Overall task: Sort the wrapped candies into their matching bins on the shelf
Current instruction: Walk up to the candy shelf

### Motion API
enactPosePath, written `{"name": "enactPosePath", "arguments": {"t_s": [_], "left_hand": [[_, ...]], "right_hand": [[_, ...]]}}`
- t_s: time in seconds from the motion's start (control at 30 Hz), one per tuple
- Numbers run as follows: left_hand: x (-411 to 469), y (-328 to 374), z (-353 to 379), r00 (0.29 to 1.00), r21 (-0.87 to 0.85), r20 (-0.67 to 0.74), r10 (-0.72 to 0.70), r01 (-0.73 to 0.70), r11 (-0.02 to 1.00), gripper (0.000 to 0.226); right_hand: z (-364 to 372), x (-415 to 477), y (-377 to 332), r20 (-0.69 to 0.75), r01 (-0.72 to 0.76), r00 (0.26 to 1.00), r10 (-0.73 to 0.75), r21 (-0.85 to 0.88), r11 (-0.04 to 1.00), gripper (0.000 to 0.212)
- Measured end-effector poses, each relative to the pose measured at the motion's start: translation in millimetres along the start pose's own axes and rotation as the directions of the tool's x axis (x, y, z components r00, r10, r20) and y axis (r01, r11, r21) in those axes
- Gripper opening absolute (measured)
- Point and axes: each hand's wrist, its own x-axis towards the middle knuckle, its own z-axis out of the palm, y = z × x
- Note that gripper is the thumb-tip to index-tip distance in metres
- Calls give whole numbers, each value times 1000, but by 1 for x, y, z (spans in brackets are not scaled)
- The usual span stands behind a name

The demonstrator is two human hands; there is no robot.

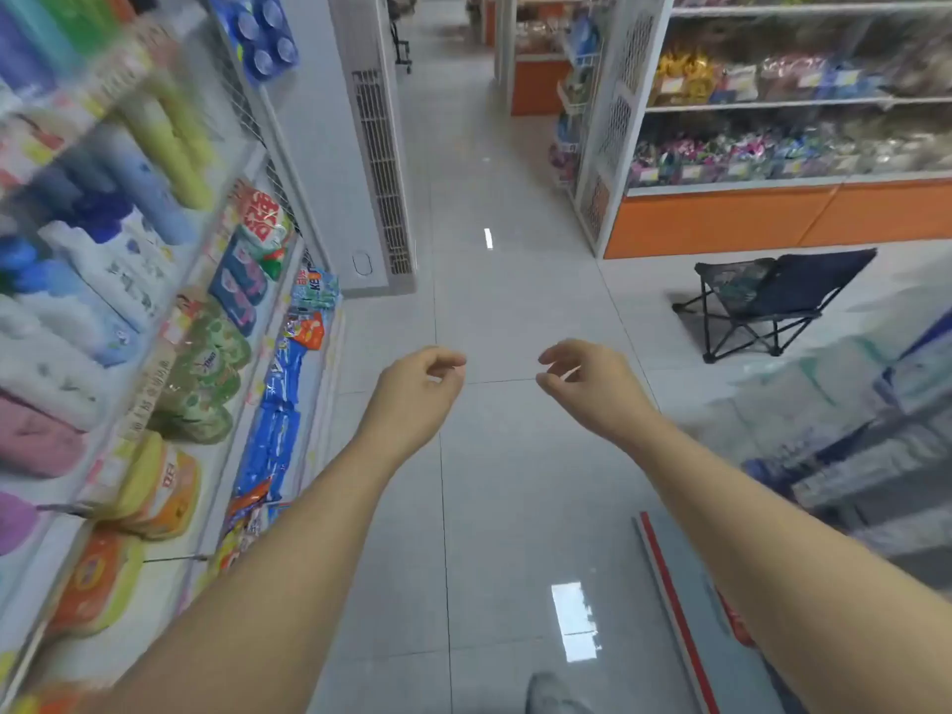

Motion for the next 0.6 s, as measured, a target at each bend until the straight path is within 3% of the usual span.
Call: {"name": "enactPosePath", "arguments": {"t_s": [0.2, 0.6], "left_hand": [[43, 3, 48, 988, 11, 148, -44, 43, 999, 14], [201, 63, 119, 959, 77, 282, -15, -7, 997, 15]], "right_hand": [[-15, 25, 56, -24, -169, 985, 168, -20, 985, 18], [-87, 161, 112, -86, -230, 969, 230, 15, 973, 17]]}}
